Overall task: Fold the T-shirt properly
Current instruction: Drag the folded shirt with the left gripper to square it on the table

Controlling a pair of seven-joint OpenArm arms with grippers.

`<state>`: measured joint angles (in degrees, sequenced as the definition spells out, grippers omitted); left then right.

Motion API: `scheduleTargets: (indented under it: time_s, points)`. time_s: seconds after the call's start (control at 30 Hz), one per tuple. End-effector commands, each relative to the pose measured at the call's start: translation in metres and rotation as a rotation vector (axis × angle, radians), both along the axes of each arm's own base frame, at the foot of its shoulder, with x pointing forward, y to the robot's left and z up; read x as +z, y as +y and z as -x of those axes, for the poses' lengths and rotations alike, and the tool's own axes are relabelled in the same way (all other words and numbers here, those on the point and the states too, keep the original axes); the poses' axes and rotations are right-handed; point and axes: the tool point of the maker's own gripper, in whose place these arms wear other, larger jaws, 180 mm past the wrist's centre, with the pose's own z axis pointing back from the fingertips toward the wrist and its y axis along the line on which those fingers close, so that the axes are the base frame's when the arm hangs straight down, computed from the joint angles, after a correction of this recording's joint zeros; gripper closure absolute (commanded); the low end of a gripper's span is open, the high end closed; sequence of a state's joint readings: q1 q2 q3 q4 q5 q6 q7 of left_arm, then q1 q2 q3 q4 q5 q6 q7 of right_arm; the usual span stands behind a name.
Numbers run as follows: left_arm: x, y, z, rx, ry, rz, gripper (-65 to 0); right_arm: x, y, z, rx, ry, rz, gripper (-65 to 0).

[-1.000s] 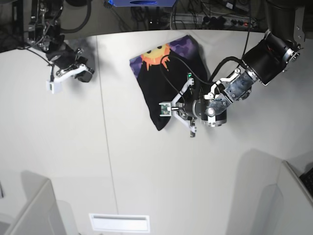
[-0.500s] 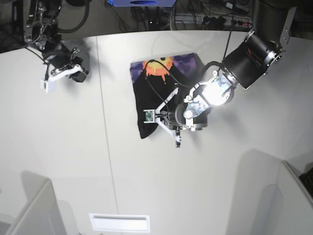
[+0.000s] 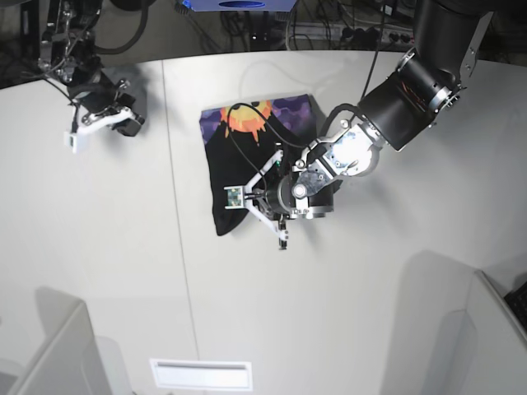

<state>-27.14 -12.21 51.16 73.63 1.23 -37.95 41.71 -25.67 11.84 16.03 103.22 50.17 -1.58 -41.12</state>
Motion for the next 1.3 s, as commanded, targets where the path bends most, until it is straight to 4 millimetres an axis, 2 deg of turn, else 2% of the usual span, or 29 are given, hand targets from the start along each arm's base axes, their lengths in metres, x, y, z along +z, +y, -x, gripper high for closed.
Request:
scheduleTargets:
  time_s: [0.0, 0.13, 0.27, 0.67, 0.9, 0.93, 1.0, 1.07, 1.13, 1.2, 1.27]
  points:
    - [-0.009, 0.0, 0.014, -0.027, 0.055, -0.015, 0.0, 0.008, -0.004, -0.005, -0.001, -0.03, 0.008, 0.0]
    - [-0.006, 0.0, 0.011, -0.028, 0.047, -0.01, 0.0, 0.007, -0.003, -0.005, 0.002, -0.03, 0.006, 0.0]
    - [-0.004, -0.015, 0.016, -0.122, 0.033, 0.007, 0.0, 0.007, -0.002, -0.005, 0.001, -0.03, 0.005, 0.0]
    - [-0.006, -0.017, 0.02, -0.144, 0.034, -0.009, 0.0, 0.004, -0.002, 0.0, 0.001, -0.017, 0.005, 0.0]
    - [0.004, -0.018, 0.007, -0.138, 0.006, -0.005, 0.0, 0.004, -0.002, 0.001, 0.002, -0.015, 0.004, 0.0]
    - [0.005, -0.018, 0.005, -0.138, 0.002, -0.006, -3.0, 0.004, -0.002, 0.001, 0.002, -0.015, 0.004, 0.0]
    - [0.008, -0.018, 0.0, -0.135, -0.007, -0.005, -20.7, 0.004, -0.002, 0.001, 0.002, -0.015, 0.004, 0.0]
    - [0.01, -0.018, -0.003, -0.135, -0.014, -0.006, -35.7, 0.004, -0.001, 0.001, 0.004, -0.014, 0.003, 0.0]
    - [0.018, -0.019, -0.012, -0.135, -0.035, -0.004, -47.6, 0.004, -0.001, 0.001, 0.004, -0.014, 0.003, 0.0]
    - [0.025, -0.021, -0.019, -0.136, -0.051, 0.001, -54.6, 0.004, -0.001, 0.001, 0.004, -0.014, 0.003, 0.0]
    - [0.035, -0.028, -0.027, -0.142, -0.076, 0.011, -57.3, 0.004, -0.001, 0.001, 0.004, -0.014, 0.003, 0.0]
